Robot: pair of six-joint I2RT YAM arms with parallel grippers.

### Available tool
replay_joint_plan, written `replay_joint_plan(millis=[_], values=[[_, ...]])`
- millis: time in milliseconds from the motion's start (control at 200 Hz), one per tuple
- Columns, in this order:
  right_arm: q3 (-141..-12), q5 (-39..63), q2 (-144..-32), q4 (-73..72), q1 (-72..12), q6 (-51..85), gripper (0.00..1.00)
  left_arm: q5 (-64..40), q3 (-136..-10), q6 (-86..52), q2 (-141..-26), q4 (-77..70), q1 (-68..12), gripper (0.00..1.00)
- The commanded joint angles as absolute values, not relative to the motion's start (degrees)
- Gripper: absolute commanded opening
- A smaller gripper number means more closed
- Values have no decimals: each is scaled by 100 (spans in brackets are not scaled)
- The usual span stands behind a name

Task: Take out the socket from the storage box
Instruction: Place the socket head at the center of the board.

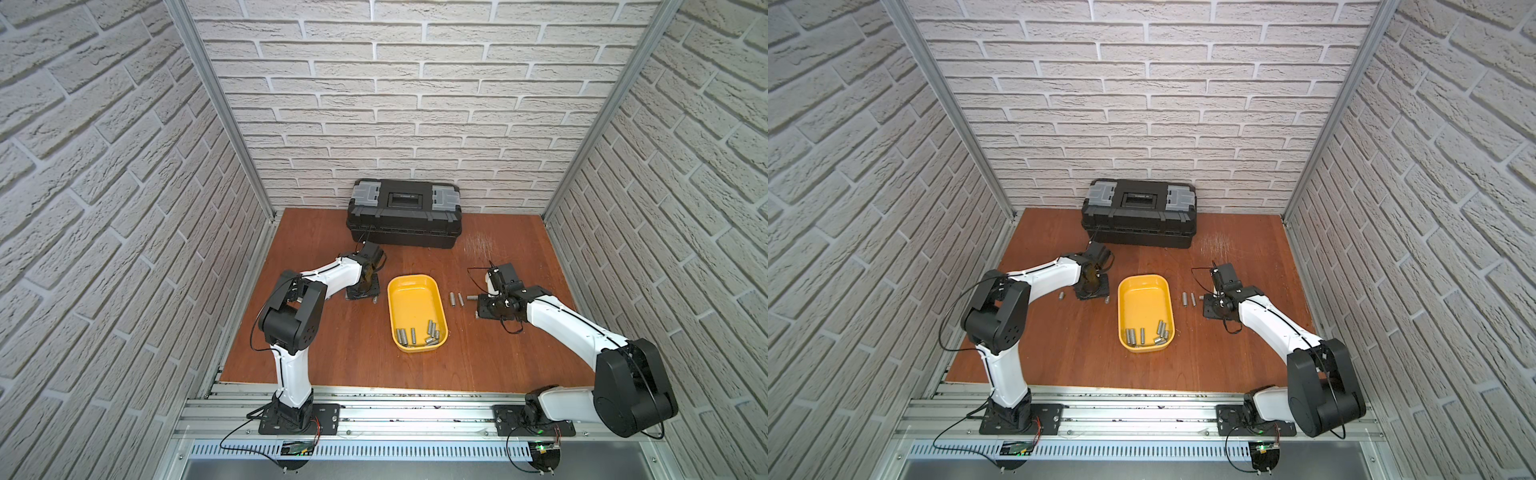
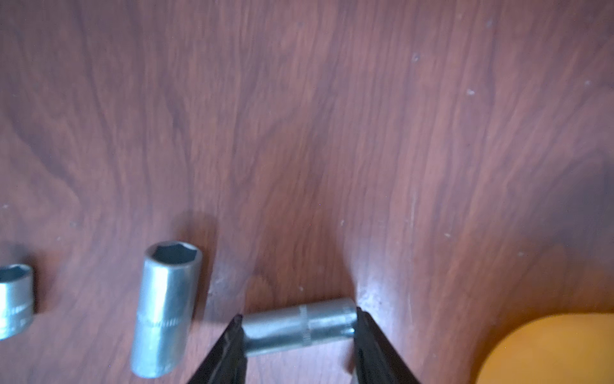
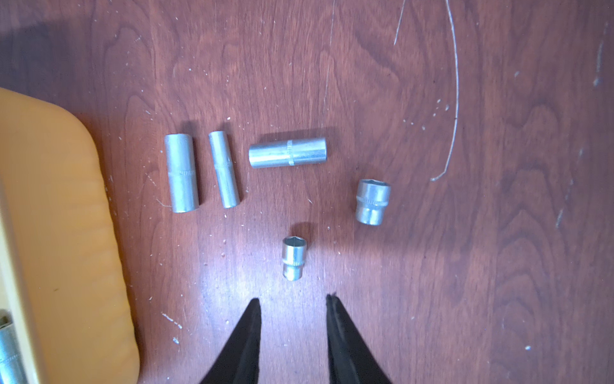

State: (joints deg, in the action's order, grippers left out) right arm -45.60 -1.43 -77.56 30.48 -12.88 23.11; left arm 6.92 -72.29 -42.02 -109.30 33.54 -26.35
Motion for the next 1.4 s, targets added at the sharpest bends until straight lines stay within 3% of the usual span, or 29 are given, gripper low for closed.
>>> replay_joint_plan(millis=[0, 445, 735, 985, 1235, 1395], values=[[-4509, -161, -7610, 2997, -1257, 2250, 35, 606, -7339, -4140, -11152, 3296, -2595, 43], [-4688, 65, -7467, 3111, -1270, 2025, 36, 642, -7301, -4159, -10905, 3312, -2584, 64], [-5114, 317, -7224, 3354, -1546, 1592, 40, 742, -7424, -4097, -10294, 3448, -2585, 67], [-5947, 391, -7394, 3705, -2630, 1222, 42, 1137, -7507, -3966, -9357, 3732, -2545, 73], [-6657, 0, -8554, 4076, -3974, 1629, 42, 1423, -6962, -4048, -8466, 3706, -2348, 79], [-6937, -254, -9334, 4217, -4404, 1982, 41, 1442, -6566, -4089, -8077, 3631, -2147, 81]])
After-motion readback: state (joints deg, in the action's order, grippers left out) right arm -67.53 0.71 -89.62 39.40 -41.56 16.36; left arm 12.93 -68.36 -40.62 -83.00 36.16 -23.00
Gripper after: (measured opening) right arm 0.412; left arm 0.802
